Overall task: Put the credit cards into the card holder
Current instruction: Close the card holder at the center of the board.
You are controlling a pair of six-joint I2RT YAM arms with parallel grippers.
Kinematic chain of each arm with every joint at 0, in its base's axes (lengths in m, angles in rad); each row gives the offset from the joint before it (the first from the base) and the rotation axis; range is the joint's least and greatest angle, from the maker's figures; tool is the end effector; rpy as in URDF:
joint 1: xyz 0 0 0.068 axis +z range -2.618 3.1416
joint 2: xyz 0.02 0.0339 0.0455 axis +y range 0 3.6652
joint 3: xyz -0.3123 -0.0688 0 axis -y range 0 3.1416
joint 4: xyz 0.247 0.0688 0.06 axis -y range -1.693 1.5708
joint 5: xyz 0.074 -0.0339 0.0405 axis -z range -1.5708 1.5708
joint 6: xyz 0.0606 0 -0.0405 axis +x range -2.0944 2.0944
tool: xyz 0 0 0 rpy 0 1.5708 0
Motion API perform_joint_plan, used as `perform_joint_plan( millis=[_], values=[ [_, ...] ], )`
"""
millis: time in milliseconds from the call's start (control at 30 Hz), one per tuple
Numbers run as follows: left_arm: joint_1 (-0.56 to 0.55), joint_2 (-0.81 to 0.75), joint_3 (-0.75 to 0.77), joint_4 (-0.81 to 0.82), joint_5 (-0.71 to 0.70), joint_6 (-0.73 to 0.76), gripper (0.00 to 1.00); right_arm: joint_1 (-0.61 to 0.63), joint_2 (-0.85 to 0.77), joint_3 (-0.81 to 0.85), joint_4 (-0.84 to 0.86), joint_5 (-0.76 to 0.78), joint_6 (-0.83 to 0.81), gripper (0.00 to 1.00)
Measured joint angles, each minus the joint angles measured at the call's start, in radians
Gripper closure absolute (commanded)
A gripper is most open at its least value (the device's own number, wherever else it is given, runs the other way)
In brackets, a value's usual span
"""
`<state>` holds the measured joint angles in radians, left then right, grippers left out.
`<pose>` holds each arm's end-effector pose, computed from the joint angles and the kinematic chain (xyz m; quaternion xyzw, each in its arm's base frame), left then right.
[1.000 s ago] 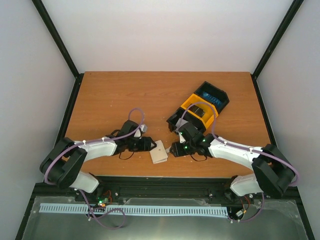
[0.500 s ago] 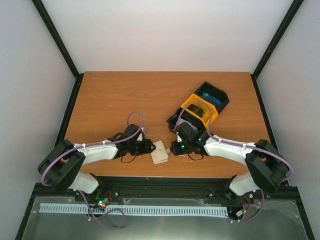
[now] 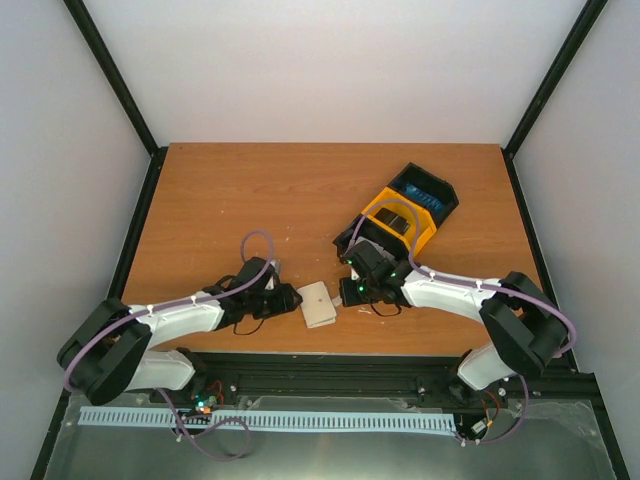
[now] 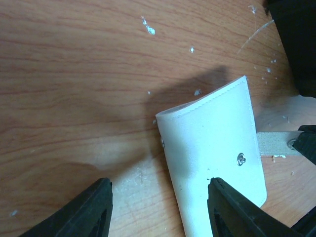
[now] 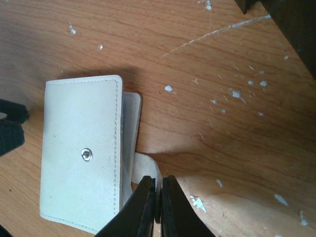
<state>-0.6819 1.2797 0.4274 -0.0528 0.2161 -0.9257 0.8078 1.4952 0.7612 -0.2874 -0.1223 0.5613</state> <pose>0.1629 -0.1490 0.1615 -0.0793 0.9369 -0.3046 0.1520 0.1951 0.2147 0.1896 -0.1346 0.9514 0.2168 0.1726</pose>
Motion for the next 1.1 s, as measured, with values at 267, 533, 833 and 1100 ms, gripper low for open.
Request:
perform_joint_plan(
  millis=[267,533,833,1100],
  values=[
    [-0.021,0.013,-0.025,0.074,0.04,-0.037,0.5,0.0,0.003,0.0,0.021,-0.035,0.006,0.97],
    [-0.043,0.088,-0.016,0.163,0.064,-0.075,0.64,0.029,0.019,0.027,0.039,-0.073,0.005,0.97],
    [-0.045,0.107,-0.014,0.186,0.072,-0.081,0.64,0.082,0.105,0.077,0.038,-0.074,0.005,0.97],
    [-0.045,0.107,-0.023,0.203,0.072,-0.086,0.64,0.108,0.138,0.106,0.029,-0.018,0.006,0.97]
  ],
)
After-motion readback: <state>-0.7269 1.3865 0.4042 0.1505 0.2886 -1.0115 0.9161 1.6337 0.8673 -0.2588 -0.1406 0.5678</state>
